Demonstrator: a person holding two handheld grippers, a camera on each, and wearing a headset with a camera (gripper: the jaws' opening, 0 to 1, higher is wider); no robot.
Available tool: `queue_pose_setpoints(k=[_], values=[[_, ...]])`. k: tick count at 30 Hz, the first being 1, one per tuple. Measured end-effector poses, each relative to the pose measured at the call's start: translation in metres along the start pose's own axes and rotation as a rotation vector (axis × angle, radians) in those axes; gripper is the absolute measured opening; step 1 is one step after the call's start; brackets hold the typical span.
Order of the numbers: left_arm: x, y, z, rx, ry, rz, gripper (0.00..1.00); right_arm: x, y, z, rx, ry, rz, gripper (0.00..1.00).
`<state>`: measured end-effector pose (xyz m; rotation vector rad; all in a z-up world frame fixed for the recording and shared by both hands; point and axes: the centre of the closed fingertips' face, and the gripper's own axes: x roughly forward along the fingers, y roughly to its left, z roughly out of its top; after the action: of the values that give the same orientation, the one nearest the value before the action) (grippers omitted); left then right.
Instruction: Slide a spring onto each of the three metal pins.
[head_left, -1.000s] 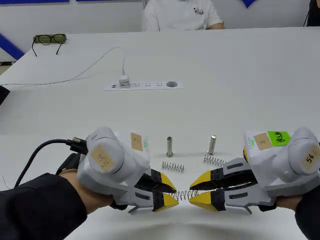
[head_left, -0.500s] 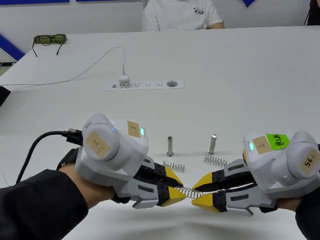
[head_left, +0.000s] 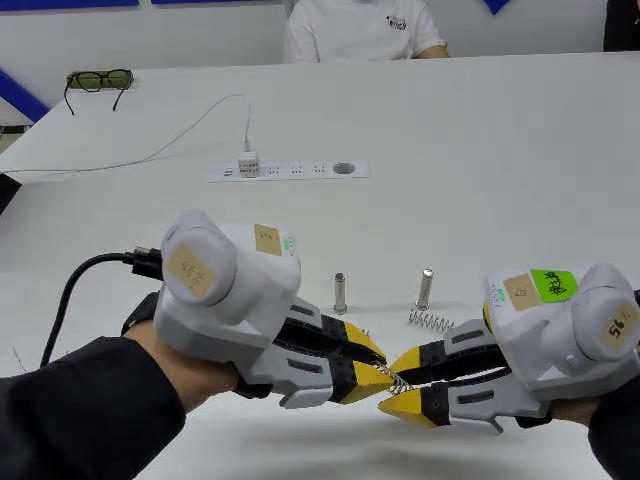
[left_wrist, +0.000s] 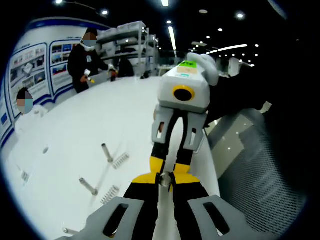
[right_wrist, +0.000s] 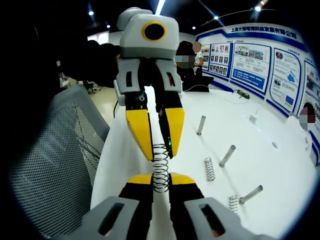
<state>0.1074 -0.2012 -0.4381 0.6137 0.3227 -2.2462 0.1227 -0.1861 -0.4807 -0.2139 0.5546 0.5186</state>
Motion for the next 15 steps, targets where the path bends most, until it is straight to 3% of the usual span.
queue_pose_setpoints(k=[15], values=[[0.001,-0.006,0.023,0.019,-0.095,-0.006,0.09,0.000,0.003,0.015,0.023,-0.061,0.007,0.12]])
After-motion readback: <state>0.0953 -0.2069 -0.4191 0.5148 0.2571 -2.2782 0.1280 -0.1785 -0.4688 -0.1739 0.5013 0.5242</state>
